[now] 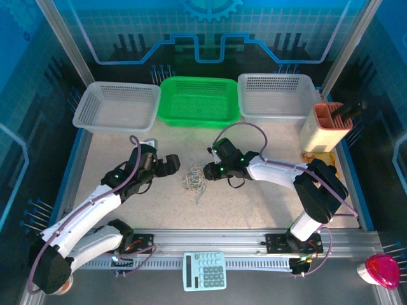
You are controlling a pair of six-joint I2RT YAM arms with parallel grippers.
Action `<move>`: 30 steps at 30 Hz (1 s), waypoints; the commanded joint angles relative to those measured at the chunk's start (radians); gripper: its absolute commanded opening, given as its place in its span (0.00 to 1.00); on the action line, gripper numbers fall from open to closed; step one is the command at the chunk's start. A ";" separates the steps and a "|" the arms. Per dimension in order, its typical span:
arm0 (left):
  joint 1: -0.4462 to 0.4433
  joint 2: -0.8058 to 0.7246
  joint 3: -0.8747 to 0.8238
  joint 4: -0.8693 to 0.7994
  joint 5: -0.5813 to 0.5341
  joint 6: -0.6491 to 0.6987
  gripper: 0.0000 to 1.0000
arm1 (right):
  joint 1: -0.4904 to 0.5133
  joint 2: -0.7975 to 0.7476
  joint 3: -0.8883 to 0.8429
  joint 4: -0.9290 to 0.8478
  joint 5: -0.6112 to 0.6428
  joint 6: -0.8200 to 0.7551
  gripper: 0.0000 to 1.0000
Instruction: Untangle the cables
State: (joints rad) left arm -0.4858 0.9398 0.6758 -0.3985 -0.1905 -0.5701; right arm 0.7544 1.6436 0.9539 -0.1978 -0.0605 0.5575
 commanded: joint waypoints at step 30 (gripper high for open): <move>-0.015 0.003 0.030 0.056 0.077 -0.014 0.99 | -0.058 -0.164 0.175 -0.105 -0.003 -0.131 0.00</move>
State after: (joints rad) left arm -0.4896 0.9531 0.6773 -0.3603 -0.1520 -0.5747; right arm 0.7113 1.4960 1.1049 -0.2569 -0.0799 0.4572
